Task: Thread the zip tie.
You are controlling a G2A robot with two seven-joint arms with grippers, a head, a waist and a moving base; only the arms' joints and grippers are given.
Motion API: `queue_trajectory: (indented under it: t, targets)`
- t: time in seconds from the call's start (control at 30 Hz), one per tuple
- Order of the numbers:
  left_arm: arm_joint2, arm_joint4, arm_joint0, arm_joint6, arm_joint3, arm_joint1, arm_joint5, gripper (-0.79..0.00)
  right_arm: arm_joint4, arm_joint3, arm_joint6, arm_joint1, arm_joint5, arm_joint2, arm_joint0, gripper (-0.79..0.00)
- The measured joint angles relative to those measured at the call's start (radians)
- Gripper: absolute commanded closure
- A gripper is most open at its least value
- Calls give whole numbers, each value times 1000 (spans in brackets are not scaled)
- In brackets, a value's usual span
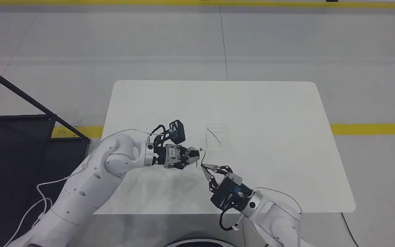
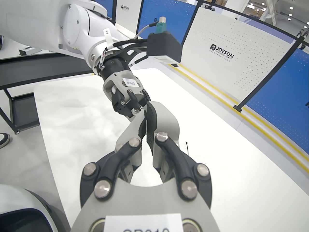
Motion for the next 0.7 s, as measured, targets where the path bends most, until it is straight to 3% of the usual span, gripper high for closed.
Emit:
queue_trajectory:
  t: [0.33,0.7]
  targets:
    - [1,8,3,1,-7,2,-9,0,8,4,73,-8,25,-23,24,0]
    - [2,4,1,4,-2,3,-7,0,-12,11,149,-10,-48,-50,61,0]
